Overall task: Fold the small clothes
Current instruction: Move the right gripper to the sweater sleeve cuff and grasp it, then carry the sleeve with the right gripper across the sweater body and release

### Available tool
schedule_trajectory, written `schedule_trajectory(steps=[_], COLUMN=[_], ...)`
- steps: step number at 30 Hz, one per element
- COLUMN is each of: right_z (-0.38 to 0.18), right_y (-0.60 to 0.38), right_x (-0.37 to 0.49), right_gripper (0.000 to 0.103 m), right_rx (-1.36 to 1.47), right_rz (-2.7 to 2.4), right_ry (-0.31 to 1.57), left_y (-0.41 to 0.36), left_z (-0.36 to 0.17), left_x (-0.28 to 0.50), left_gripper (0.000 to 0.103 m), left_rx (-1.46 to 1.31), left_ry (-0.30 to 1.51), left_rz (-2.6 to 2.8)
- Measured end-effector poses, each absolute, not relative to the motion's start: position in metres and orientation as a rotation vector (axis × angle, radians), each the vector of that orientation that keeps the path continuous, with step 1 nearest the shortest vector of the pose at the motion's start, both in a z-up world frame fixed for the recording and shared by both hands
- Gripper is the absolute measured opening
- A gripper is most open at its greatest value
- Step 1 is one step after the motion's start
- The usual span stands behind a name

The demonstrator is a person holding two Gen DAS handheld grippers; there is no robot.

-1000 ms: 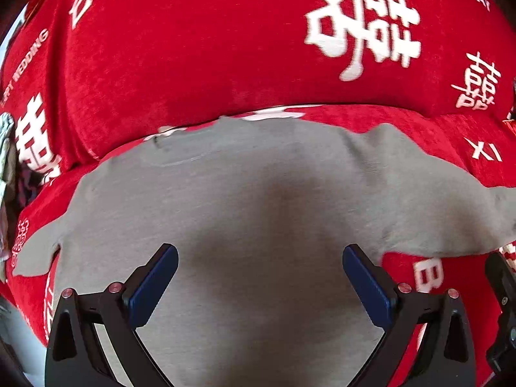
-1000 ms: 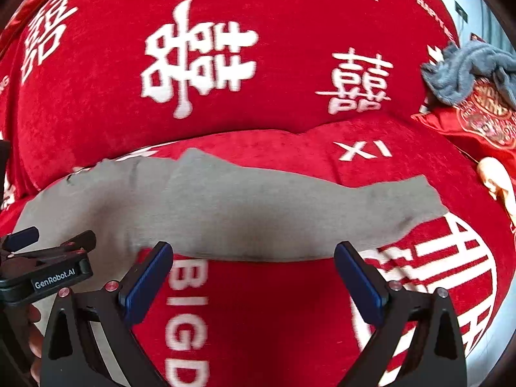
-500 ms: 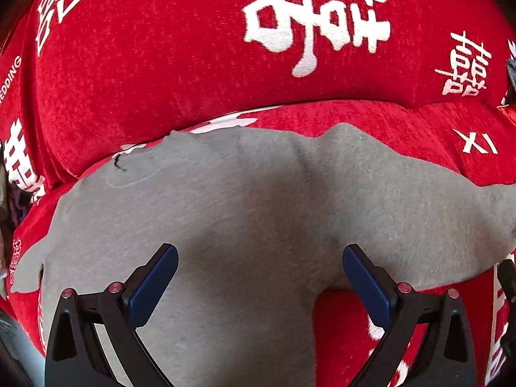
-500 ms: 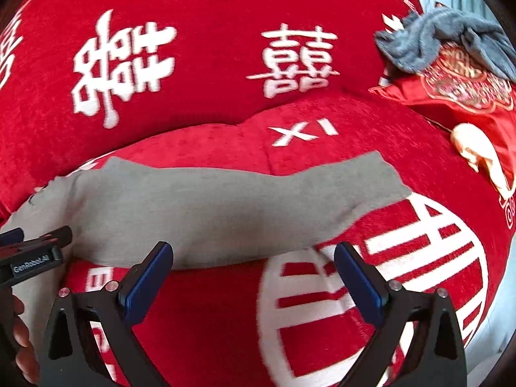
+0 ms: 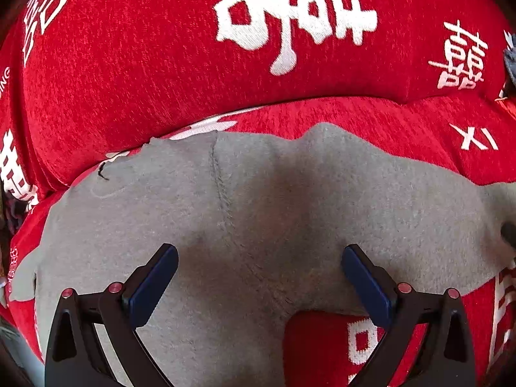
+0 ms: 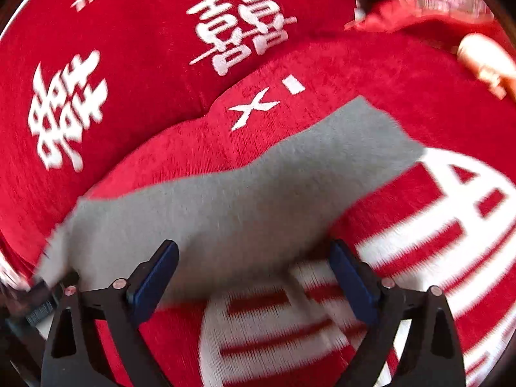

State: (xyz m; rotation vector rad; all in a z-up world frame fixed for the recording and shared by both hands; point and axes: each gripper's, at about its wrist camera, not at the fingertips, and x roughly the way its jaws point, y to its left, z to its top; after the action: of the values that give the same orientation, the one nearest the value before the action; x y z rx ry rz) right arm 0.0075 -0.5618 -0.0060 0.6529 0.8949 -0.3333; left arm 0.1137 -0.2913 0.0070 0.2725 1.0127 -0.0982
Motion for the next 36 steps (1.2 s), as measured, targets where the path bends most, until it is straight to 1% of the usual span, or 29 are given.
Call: schedule_trajectory(steps=[3,4,5,6,7,11,14,15,16,18,21,24,30,36], right_z=[-0.007,-0.009,-0.011,-0.015,-0.019,0.001,0.018,0.021,0.024,0.025,0.031,0.053,0.101,0.143], right_y=[-0.578,-0.583,-0.588,-0.591,-0.593,-0.59,-0.585,-0.583,-0.581,-0.575,-0.574,-0.562,-0.515,-0.435], right_x=[0.022,0.025,0.028,0.031,0.033,0.002,-0.021,-0.025,-0.027,-0.023,-0.025,-0.029,-0.013,0.008], right_gripper=[0.094,0.087,0.074,0.02,0.005,0.005,0.004,0.004,0.004,0.004,0.004,0.004,0.004,0.004], right_rx=[0.729,0.752,0.772,0.783,0.79,0.745,0.701,0.691,0.677,0.628,0.618,0.574,0.46,0.355], right_rz=[-0.314,-0.304,-0.292,-0.281,-0.275,-0.287,-0.321,-0.334,-0.346,-0.363,-0.367,-0.359,-0.312,-0.23], right_ry=[0.844,0.828,0.827,0.853,0.881,0.747,0.676,0.666,0.662,0.689,0.697,0.67,0.65,0.641], left_y=[-0.278,-0.274,-0.268,-0.264,-0.258,-0.238,-0.231,-0.233,-0.237,-0.242,-0.237,-0.209,-0.145,-0.086], left_z=[0.013,0.015,0.015,0.015,0.016,0.014,-0.001,-0.01,-0.014,-0.011,-0.004,0.004,0.002,0.007], left_x=[0.119,0.122,0.126,0.129,0.134,0.147,0.158,0.16,0.159,0.155,0.15,0.132,0.099,0.074], left_gripper=[0.102,0.102,0.102,0.102,0.102,0.102,0.102,0.102,0.102,0.102,0.102,0.102,0.102,0.102], left_rx=[0.229,0.22,0.211,0.203,0.191,0.137,0.095,0.104,0.109,0.145,0.128,0.1,0.085,0.065], left_ry=[1.004,1.004,1.006,1.01,1.014,1.022,1.094,1.136,1.138,1.102,1.112,1.09,1.089,1.061], left_rz=[-0.096,-0.088,-0.078,-0.07,-0.059,-0.008,-0.013,-0.022,-0.033,-0.033,-0.071,-0.094,-0.066,-0.039])
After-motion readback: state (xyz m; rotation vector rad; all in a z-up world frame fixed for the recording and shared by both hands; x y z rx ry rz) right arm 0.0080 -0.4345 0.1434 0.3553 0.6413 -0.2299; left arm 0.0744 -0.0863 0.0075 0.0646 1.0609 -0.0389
